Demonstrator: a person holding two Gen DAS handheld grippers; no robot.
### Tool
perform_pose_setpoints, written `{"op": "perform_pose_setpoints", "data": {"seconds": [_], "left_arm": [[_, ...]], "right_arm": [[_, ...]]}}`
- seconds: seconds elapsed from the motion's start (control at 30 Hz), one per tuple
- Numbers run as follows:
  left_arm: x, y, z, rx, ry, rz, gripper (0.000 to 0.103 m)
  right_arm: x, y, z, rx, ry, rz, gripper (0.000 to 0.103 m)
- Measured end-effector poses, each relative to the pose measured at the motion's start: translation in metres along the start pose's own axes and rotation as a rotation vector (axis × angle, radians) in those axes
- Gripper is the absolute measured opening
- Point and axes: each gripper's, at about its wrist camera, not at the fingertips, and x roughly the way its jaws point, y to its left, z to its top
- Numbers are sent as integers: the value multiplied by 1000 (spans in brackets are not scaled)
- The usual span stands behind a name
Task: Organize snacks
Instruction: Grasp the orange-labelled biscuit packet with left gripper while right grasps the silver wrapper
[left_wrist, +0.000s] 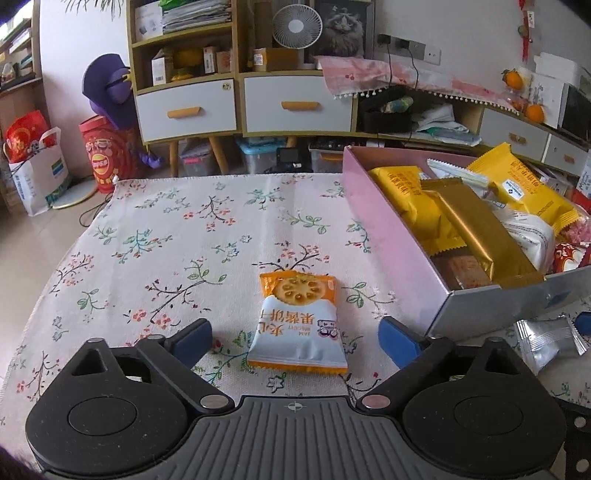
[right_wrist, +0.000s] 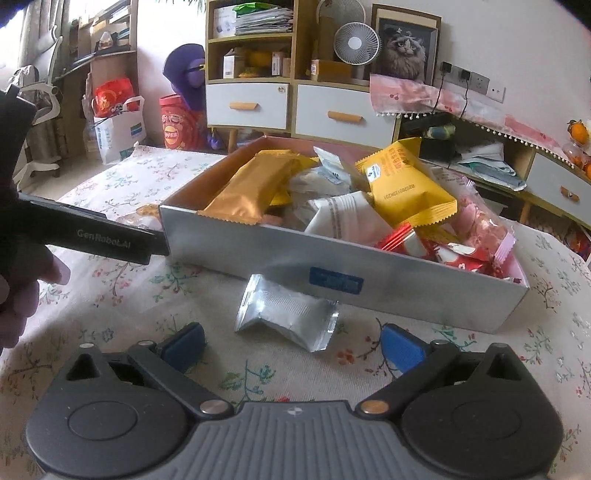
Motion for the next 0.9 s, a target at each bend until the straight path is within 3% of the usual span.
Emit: {"op": "perform_pose_setpoints", "data": {"seconds": [0.3,0.47,0.57,0.7,0.73,0.83,0.9], "left_arm": [[-4,-6,4,9,-4,-13,62],[-6,-7,7,-3,13,14,42],[-8,-7,10,-31,43,30,37],[-13,-6,12,-56,65,20,35],[-14,-6,12,-60,67,16,34],[-18,-6,13,-71,74,8,32],[-21,-7,14,-76,76,1,28]], "right_arm": [[0,0,4,-14,-17,12,68],[-1,-2,8,-7,-21,16,50],[-4,-1,8,-12,-20,27,36],[-7,-1,9,-11,-16,44,26],[-8,-1,9,-10,-13,48,13],[-12,-1,11,-13,-2,63,0],[-14,-1,10,-13,3,71,0]]}}
